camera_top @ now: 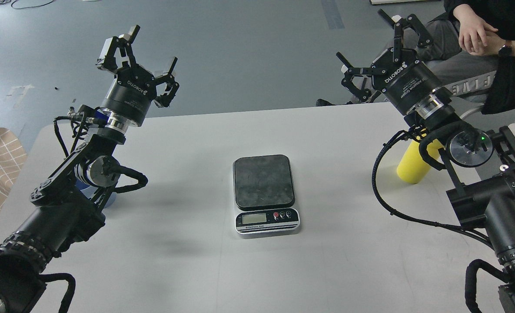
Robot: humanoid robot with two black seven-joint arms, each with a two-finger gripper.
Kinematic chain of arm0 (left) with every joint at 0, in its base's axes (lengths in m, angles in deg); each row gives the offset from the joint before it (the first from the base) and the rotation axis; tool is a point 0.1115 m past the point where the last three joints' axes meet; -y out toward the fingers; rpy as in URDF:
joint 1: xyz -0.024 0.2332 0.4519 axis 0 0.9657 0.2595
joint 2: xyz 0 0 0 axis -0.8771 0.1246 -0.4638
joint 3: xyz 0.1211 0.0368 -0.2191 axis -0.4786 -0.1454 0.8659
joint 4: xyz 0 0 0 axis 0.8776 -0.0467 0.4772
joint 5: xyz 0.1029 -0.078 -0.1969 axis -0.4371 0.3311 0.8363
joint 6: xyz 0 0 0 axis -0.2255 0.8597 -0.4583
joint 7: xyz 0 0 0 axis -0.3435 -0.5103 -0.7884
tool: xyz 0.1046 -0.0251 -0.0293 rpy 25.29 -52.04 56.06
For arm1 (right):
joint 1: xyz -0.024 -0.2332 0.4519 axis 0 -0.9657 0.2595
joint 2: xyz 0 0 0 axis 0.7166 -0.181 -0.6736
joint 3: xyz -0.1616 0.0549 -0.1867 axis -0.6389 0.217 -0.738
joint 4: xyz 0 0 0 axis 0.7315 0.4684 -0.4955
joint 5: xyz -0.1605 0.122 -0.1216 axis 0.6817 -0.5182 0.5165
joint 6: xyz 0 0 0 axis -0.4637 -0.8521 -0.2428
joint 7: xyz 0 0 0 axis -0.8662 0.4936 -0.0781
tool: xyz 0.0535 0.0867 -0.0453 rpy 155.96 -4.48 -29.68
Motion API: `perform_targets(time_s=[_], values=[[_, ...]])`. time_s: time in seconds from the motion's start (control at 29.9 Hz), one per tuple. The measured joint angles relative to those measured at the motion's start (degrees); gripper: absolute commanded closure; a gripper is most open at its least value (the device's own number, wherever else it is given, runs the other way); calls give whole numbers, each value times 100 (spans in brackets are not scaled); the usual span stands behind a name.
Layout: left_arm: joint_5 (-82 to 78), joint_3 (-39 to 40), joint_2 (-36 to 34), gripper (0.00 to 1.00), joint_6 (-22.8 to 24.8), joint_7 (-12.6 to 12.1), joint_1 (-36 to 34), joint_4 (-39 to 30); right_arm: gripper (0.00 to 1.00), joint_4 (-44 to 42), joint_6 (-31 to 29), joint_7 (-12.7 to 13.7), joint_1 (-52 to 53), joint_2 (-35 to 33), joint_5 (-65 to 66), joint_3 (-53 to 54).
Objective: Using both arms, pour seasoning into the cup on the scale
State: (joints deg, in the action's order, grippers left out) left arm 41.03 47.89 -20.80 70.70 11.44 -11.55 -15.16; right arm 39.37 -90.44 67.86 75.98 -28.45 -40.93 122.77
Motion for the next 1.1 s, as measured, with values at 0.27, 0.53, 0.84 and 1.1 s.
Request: perform_targets(time_s=[0.27,0.53,0.84,1.1], values=[[8,-24,4,2,0,0,-2,0,0,7,0,0,-3,3,0,0],[8,3,1,2,0,0,-26,-9,0,12,0,0,-11,10,0,0],[8,-2,6,2,0,0,-69,-9,0,12,0,0,-12,14,0,0],[8,-10,6,2,0,0,-80,-9,0,12,0,0,4,25,0,0]])
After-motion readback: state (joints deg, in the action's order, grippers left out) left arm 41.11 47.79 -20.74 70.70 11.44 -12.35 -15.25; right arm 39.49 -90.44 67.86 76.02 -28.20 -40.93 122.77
